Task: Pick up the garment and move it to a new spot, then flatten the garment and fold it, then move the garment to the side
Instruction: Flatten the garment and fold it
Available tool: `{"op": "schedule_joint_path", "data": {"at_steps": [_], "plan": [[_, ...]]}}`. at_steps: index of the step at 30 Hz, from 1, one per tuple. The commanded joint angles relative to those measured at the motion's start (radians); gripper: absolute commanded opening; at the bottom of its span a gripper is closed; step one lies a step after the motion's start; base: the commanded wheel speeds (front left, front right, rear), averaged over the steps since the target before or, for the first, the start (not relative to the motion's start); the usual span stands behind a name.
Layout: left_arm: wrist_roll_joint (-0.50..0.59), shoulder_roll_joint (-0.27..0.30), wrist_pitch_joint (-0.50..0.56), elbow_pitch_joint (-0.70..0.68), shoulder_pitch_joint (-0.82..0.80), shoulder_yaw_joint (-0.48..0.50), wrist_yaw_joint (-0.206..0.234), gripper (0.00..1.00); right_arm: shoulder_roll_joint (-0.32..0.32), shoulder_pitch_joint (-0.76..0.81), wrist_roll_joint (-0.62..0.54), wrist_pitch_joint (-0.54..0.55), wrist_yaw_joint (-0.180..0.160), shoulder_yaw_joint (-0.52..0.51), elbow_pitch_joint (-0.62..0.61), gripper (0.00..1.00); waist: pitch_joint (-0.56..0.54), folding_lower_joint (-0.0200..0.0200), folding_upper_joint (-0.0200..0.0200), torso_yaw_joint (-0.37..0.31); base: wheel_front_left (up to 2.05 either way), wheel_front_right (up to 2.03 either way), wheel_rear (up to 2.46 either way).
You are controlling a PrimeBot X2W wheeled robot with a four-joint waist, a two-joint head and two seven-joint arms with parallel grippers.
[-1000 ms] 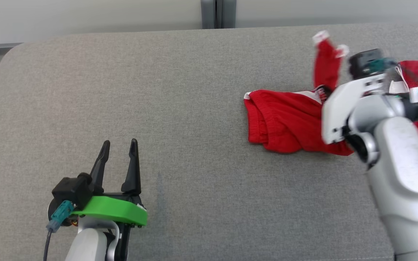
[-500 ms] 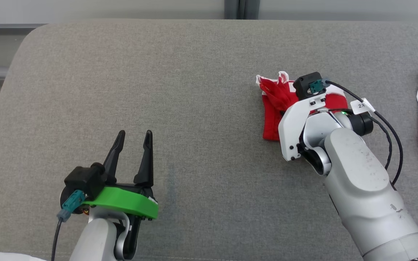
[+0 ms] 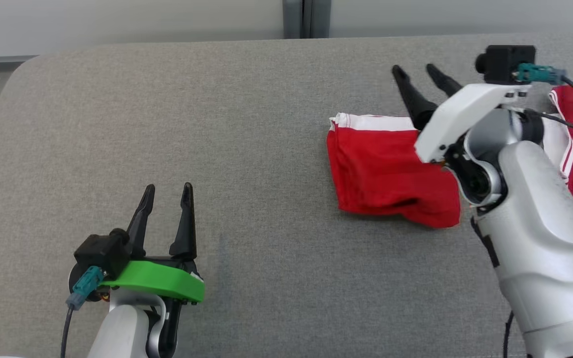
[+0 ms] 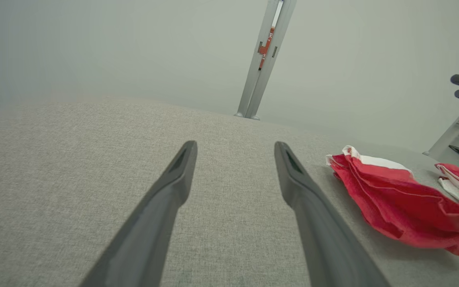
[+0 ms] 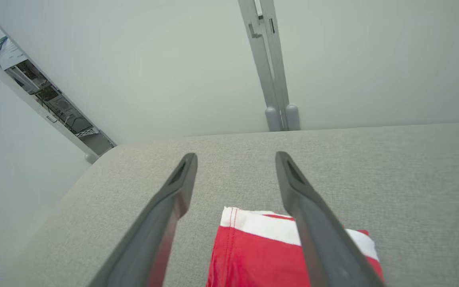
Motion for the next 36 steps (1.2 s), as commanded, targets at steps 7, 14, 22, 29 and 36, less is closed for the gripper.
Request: {"op": "schedule_joint_path", "data": {"at_steps": [7,14,22,29,36], "plan": [[-0.002,0.003,-0.002,0.012,0.022,-0.006,-0.005,1.00,-0.083,0.177,-0.141,-0.182,0.000,-0.090,-0.040,1.00,-0.041,0.0000,0.0000,-0.045,0.00,0.00,0.00],[0.016,0.003,-0.002,0.011,0.046,0.025,0.001,1.00,-0.088,0.364,-0.187,-0.375,0.000,-0.115,-0.082,1.00,-0.075,0.0000,0.0000,-0.079,0.00,0.00,0.00],[0.033,0.003,-0.002,-0.013,0.094,0.061,-0.004,1.00,-0.066,0.515,-0.190,-0.492,0.000,-0.125,-0.115,1.00,-0.125,0.0000,0.0000,-0.098,0.00,0.00,0.00],[0.047,0.003,-0.002,-0.022,0.147,0.073,-0.007,1.00,-0.064,0.579,-0.170,-0.495,0.000,-0.094,-0.117,1.00,-0.162,0.0000,0.0000,-0.098,0.00,0.00,0.00],[0.032,0.003,-0.002,-0.036,0.199,0.094,0.002,1.00,-0.067,0.577,-0.157,-0.481,0.000,-0.064,-0.108,1.00,-0.176,0.0000,0.0000,-0.086,0.00,0.00,0.00]]}}
